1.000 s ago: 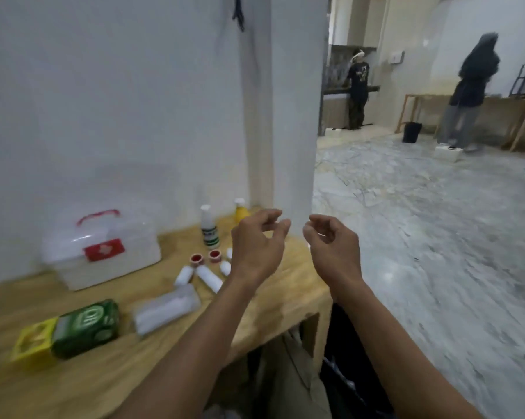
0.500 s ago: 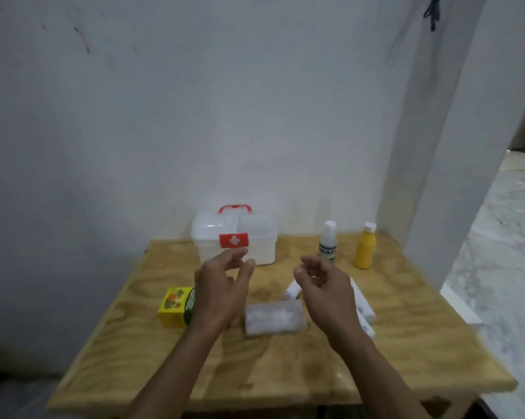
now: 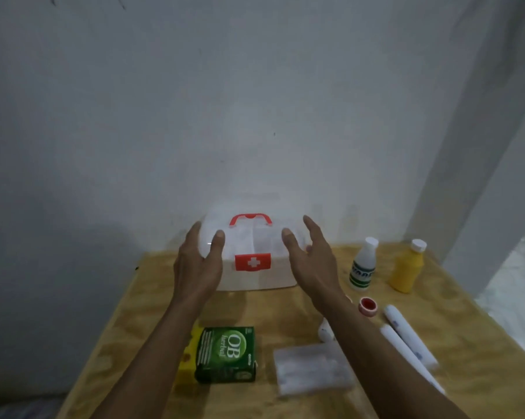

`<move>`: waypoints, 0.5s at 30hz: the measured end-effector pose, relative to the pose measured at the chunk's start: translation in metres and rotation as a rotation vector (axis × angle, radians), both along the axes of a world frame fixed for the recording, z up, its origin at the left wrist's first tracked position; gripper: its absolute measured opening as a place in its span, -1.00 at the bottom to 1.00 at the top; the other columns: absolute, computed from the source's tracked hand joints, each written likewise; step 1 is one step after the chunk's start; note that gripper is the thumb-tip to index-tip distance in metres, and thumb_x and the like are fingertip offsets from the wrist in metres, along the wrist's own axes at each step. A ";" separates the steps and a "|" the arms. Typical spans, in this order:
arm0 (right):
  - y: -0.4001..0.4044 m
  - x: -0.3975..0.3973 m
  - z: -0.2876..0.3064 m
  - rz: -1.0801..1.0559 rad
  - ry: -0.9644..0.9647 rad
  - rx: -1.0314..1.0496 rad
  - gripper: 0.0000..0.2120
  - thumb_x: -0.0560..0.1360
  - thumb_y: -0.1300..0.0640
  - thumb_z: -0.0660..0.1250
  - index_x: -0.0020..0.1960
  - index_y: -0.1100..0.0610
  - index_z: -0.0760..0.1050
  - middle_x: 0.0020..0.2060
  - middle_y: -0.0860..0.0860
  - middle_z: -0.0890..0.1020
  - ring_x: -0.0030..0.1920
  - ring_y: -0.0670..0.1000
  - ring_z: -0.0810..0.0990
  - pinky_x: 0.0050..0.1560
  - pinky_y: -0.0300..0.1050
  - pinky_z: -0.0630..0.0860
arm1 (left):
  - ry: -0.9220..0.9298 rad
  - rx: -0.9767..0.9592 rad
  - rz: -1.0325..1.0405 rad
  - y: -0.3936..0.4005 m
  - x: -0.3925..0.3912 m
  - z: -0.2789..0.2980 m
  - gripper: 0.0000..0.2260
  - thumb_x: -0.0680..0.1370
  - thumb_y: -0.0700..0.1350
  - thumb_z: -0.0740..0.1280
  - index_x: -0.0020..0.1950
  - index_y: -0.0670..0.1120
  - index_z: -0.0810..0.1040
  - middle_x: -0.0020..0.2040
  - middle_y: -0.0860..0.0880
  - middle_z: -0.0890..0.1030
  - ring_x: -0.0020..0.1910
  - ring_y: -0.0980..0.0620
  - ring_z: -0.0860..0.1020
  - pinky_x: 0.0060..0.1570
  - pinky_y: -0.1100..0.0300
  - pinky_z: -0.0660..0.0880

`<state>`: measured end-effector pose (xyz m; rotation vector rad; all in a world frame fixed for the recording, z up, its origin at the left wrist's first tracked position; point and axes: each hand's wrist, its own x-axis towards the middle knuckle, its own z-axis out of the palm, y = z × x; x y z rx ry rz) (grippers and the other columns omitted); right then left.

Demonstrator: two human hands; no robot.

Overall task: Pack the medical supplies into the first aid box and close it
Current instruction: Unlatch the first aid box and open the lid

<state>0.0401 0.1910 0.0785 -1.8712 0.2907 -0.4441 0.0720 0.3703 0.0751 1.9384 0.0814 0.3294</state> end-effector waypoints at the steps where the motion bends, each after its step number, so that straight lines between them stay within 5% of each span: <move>1: 0.001 0.004 -0.001 0.003 0.002 0.003 -0.41 0.54 -0.28 0.21 0.52 -0.18 0.18 0.53 -0.09 0.26 0.48 0.07 0.29 0.44 0.12 0.30 | 0.031 -0.009 -0.019 0.001 0.005 -0.002 -0.47 0.58 0.22 0.16 0.52 0.14 0.18 0.50 -0.01 0.31 0.40 -0.11 0.36 0.30 -0.12 0.42; 5: 0.005 0.011 -0.005 0.022 0.006 0.016 -0.47 0.58 -0.22 0.18 0.52 -0.17 0.19 0.52 -0.10 0.26 0.47 0.04 0.28 0.31 -0.08 0.28 | 0.063 -0.036 -0.050 0.004 0.013 -0.008 -0.48 0.57 0.25 0.14 0.52 0.21 0.16 0.51 0.02 0.29 0.40 -0.12 0.37 0.29 -0.17 0.43; 15: 0.000 -0.021 -0.007 -0.004 -0.007 0.055 -0.48 0.59 -0.15 0.23 0.51 -0.17 0.21 0.50 -0.11 0.30 0.47 0.00 0.28 0.33 -0.08 0.27 | 0.075 -0.064 -0.050 -0.002 -0.014 -0.010 -0.50 0.58 0.22 0.16 0.51 0.21 0.18 0.48 0.00 0.34 0.36 -0.12 0.41 0.25 -0.17 0.46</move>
